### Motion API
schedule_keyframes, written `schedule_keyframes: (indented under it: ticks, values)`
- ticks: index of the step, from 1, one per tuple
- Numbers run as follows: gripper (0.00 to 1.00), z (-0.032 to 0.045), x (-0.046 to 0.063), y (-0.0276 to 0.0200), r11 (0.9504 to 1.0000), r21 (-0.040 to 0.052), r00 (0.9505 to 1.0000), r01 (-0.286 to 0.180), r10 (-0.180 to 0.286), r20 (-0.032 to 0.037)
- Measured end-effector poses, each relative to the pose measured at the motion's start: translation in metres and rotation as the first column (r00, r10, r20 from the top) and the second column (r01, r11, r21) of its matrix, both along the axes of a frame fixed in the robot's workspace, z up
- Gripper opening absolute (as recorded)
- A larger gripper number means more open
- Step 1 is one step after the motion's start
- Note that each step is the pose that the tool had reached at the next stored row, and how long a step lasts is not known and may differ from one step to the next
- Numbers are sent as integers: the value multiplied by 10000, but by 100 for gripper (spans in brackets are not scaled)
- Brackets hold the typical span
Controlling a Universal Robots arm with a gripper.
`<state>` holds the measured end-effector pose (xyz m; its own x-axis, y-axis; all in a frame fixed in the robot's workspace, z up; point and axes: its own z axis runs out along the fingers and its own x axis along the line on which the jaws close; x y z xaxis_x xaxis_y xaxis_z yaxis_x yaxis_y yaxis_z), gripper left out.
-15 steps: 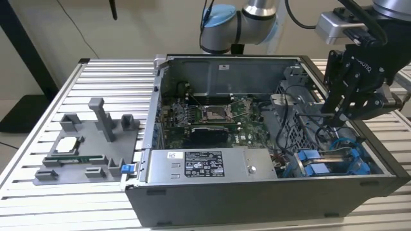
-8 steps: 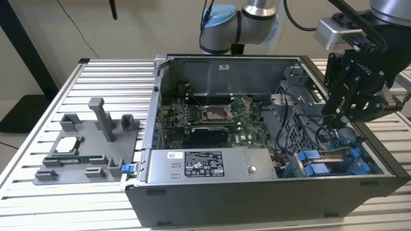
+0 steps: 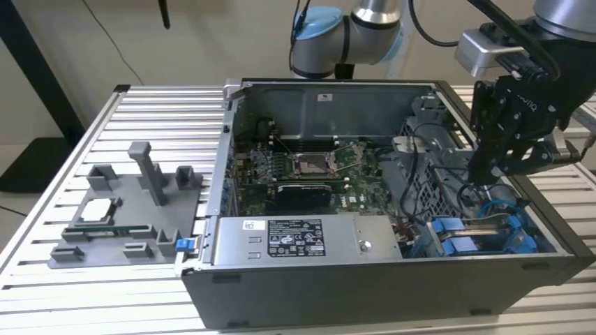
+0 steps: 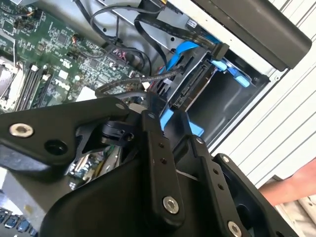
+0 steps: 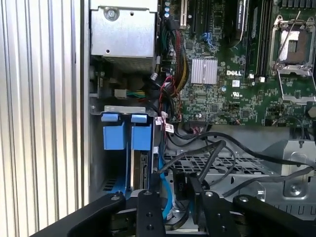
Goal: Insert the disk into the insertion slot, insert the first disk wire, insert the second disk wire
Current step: 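Insert the first disk wire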
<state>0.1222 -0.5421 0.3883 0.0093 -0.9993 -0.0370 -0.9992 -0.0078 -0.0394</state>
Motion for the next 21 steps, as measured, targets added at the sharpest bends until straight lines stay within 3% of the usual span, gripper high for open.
schedule_keyframes:
  ticks: [15,21]
  values:
    - [100,1,-23,-4,10000,56,10000,0,-1,21]
    - [100,-3,-48,-4,10000,56,10000,1,-2,68]
